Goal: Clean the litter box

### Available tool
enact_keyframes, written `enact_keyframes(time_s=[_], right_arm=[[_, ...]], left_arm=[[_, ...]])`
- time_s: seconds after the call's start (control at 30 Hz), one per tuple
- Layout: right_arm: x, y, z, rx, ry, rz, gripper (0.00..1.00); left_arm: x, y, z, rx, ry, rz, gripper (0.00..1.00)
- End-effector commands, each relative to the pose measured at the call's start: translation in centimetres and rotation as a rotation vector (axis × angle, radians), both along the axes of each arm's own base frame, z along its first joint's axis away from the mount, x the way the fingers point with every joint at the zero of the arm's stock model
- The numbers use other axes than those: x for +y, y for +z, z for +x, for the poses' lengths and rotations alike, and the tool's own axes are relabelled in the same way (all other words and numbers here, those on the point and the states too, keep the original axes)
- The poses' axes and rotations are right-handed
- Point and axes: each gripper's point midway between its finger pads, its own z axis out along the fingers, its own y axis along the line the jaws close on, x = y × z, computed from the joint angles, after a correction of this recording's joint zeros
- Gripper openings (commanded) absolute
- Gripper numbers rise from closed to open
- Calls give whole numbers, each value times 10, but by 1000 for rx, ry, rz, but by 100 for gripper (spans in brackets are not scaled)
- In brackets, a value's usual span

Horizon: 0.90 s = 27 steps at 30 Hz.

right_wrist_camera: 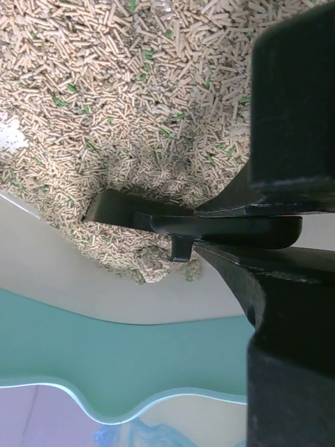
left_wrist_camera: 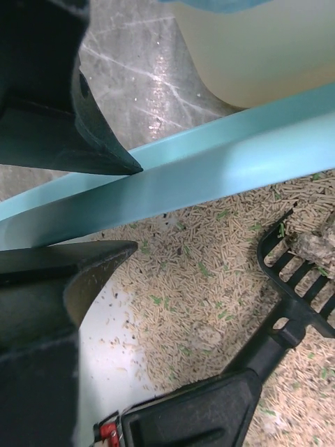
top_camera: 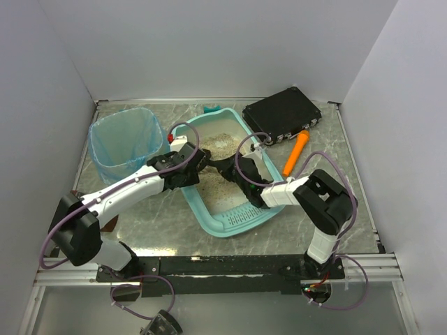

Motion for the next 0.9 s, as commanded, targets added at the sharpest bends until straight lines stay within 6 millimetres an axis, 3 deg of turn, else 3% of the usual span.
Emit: enact_keyframes(time_s=[0.0,0.13,0.47,0.6,0.87], right_arm=[[-5,-2,9,-49,-66,40,0],[-4,17,10,-111,-97,66,0],[-32,39,-5,-151,-158,131,0],[-37,58,-7,-202,-169,174,0],[-53,74,-14,-250,-171,288,0]], left_arm=[[-40,33,9,-101,-68,-203,1],[-33,34,8,-91,-29,-181,1],[-12,31,9,-80,153,-166,1],[-12,33,10,-79,163,-160,1],[-15,34,10,-81,156,-182,1]])
